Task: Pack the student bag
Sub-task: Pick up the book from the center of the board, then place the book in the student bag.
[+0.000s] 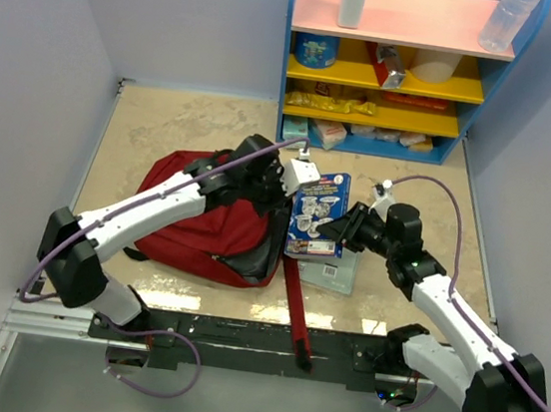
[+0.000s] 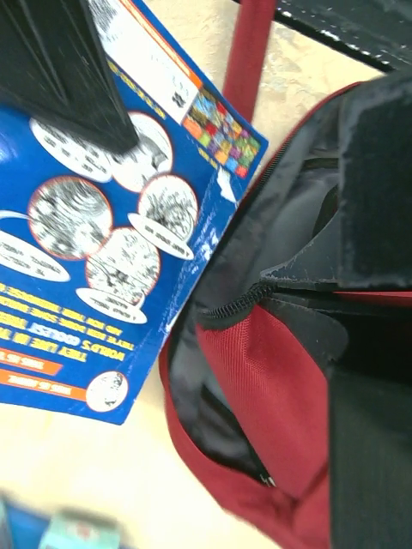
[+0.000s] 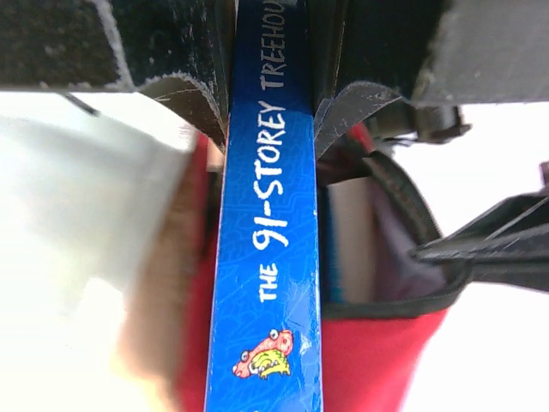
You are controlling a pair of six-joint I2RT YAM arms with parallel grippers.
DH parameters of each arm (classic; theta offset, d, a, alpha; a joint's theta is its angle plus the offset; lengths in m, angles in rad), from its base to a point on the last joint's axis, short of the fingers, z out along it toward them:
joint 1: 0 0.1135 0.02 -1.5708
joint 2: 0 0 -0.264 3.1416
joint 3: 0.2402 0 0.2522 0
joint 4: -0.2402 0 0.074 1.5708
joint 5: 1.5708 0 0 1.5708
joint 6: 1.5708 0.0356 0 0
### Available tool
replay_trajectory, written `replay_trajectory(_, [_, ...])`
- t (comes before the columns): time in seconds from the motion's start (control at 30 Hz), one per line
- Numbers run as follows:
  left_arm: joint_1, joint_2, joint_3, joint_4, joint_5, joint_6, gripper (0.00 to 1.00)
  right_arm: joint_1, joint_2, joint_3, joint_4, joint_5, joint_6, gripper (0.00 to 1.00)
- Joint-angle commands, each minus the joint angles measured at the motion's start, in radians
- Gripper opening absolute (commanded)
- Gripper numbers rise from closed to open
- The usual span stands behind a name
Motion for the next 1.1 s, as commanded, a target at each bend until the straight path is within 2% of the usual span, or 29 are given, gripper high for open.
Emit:
replay_trajectory(0.0, [0.016,-0.094,0.053,-0.105,-0.048,0.054,0.0,0.001,-0.094,0.104,0.016,-0.104,-0.002,0.0])
replay_trajectory(0.3, [0.049,-0.197,0.146,-0.17,-0.186,0.108,0.0,0.014,-0.079,0.071,0.032,-0.219,0.071,0.0])
replay_trajectory(0.43, [0.055,-0.227,0.152,-0.178,-0.19,0.104,0.0,0.119,-0.026,0.091,-0.03,-0.187,0.059,0.0])
replay_trajectory(0.5, [0.053,-0.25,0.147,-0.168,-0.168,0.09,0.0,0.161,0.025,0.094,-0.004,-0.181,0.071,0.0])
replay_trajectory(0.83, [0.053,-0.307,0.198,-0.188,-0.028,0.105,0.0,0.19,0.188,0.127,0.293,-0.287,0.192,0.0])
replay_trajectory(0.87, [0.053,-0.304,0.202,-0.197,-0.004,0.104,0.0,0.189,0.24,0.14,0.383,-0.328,0.212,0.0])
replay_trajectory(1.03, [0.052,-0.3,0.215,-0.233,0.09,0.101,0.0,0.19,0.399,0.222,0.528,-0.39,0.269,0.0])
replay_trajectory(1.07, [0.053,-0.298,0.219,-0.242,0.105,0.102,0.0,0.19,0.424,0.242,0.617,-0.4,0.29,0.0])
